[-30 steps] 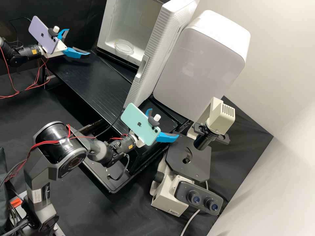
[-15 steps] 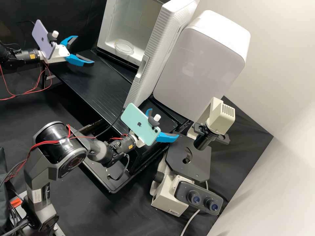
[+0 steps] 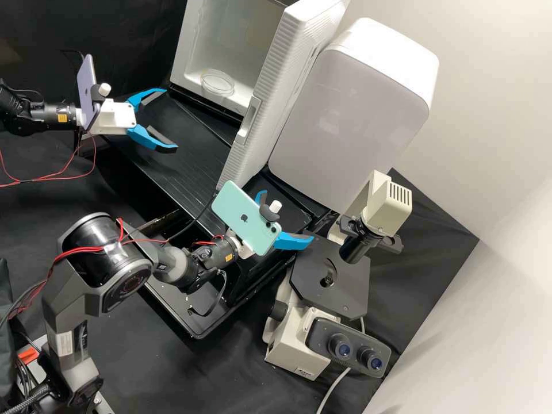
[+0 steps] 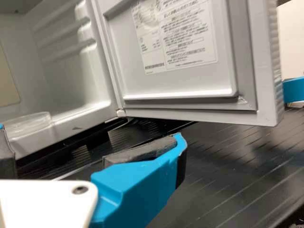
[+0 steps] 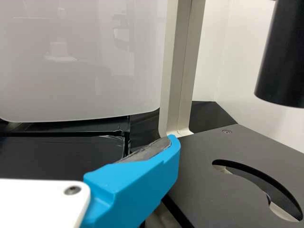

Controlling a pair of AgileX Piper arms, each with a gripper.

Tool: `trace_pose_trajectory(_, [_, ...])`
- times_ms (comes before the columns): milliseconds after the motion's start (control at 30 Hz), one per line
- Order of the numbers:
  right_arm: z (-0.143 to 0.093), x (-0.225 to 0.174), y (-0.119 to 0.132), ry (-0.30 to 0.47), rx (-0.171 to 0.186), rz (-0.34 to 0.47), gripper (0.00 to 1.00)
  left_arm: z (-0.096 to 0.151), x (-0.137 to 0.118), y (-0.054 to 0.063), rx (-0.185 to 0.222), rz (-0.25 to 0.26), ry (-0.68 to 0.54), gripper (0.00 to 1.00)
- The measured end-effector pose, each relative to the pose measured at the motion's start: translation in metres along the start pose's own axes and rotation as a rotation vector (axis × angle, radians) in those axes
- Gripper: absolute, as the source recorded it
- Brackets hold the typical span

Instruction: Take the petri dish out of the incubator

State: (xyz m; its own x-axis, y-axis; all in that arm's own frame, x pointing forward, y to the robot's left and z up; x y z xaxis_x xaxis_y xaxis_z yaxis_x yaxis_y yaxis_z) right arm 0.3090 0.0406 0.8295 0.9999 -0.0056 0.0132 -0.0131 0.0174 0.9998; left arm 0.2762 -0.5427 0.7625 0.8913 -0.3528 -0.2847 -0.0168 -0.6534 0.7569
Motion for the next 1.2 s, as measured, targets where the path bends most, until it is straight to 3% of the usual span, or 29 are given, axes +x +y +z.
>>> trace_pose_trajectory(300, [0.0,0.0,0.0,0.0,0.0,0.0,1.0,-0.008,0.029,0.0,-0.029,-0.064,0.048,1.0])
trace_pose_trajectory(600, [0.0,0.0,0.0,0.0,0.0,0.0,1.0,-0.017,0.062,0.016,-0.072,-0.046,0.104,1.0])
trace_pose_trajectory(867, [0.0,0.0,0.0,0.0,0.0,0.0,1.0,-0.02,0.076,0.037,-0.092,0.007,0.122,1.0])
trace_pose_trajectory(1200, [0.0,0.0,0.0,0.0,0.0,0.0,1.0,-0.024,0.096,0.039,-0.093,-0.018,0.13,1.0])
